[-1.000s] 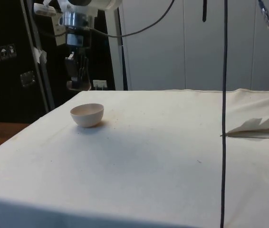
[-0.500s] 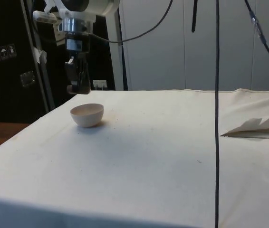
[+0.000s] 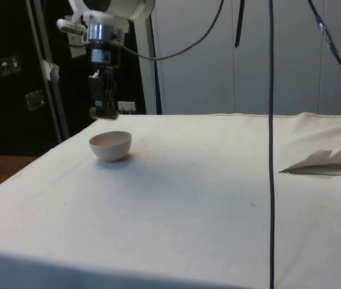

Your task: Pour the coffee beans from the cup into the bowl.

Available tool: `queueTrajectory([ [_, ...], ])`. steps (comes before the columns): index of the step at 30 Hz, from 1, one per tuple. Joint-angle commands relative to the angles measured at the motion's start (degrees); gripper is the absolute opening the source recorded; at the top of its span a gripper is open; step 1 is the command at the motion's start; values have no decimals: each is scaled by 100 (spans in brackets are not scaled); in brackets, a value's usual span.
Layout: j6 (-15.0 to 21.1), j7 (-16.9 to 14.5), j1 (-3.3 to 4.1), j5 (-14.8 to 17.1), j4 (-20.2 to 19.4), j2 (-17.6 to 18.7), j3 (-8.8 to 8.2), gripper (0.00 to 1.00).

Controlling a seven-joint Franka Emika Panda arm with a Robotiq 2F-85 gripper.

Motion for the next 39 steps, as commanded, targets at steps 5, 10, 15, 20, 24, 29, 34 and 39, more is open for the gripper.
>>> queueTrajectory([
  [5, -206, -178, -63, 275, 92, 63, -29, 0],
  [10, -355, -286, -74, 493, 183, 143, -80, 0],
  [15, -527, -372, -103, 699, 309, 252, -109, 0],
  [20, -636, -453, -63, 865, 378, 309, -218, 0],
  [24, -917, -544, -132, 1066, 487, 372, -264, 0],
  [29, -1037, -613, -80, 1232, 527, 395, -401, 0],
  [34, -1461, -682, -155, 1495, 854, 590, -498, 0],
  [39, -1627, -733, -166, 1673, 1014, 705, -573, 0],
])
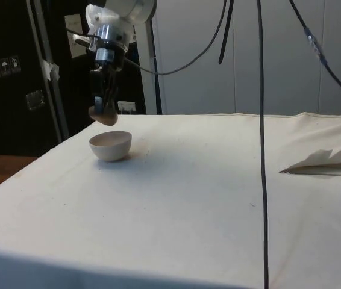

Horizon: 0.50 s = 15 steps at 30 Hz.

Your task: Pour the coffee beans from the cup into the bowl.

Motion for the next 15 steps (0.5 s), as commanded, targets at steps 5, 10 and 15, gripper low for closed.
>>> queueTrajectory([
  [5, -223, -115, -74, 241, 115, 86, -40, 0],
  [10, -355, -298, -86, 487, 97, 115, -126, 0],
  [15, -464, -464, -92, 739, 103, 166, -201, 0],
])
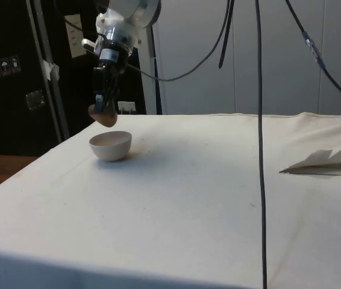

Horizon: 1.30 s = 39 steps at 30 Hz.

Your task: Pour the coffee beans from the cup into the bowl.

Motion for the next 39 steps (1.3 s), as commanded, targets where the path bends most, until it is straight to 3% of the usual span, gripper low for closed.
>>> queueTrajectory([
  [1, -17, -40, -6, 52, 0, 11, -11, 0],
  [2, -103, -109, -57, 189, 29, 63, 0, 0],
  [9, -264, -315, -86, 510, 34, 143, -74, 0],
  [10, -201, -309, -34, 487, 0, 120, -115, 0],
  [11, -292, -344, -92, 561, 34, 155, -92, 0],
  [18, -521, -590, -86, 905, -17, 201, -246, 0],
  [20, -510, -590, -52, 888, -23, 195, -281, 0],
  [22, -602, -665, -92, 1020, -29, 218, -286, 0],
  [28, -785, -785, -97, 1283, -29, 298, -390, 0],
  [29, -728, -791, -52, 1238, -63, 264, -418, 0],
  [30, -808, -796, -97, 1312, -29, 309, -401, 0],
  [36, -1020, -854, -115, 1627, -11, 395, -516, 0],
  [37, -945, -877, -57, 1599, -57, 361, -550, 0],
  [38, -1049, -859, -115, 1673, -6, 407, -533, 0],
  [39, -1083, -865, -115, 1719, -6, 413, -550, 0],
])
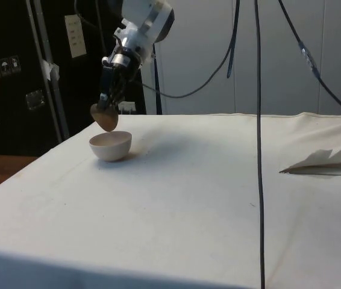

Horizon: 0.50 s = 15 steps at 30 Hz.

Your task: Pour the coffee beans from the cup into the bowl.

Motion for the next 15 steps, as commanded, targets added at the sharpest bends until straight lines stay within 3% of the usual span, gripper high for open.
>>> queueTrajectory([
  [1, -109, 29, -52, 63, 52, 40, 17, 0],
  [6, -298, 17, -69, 298, 57, 74, -63, 0],
  [7, -235, -11, -17, 286, 0, 46, -103, 0],
  [8, -332, 23, -69, 344, 57, 86, -80, 0],
  [14, -510, 23, -97, 613, 74, 138, -143, 0],
  [15, -441, -11, -40, 607, 6, 97, -183, 0],
])
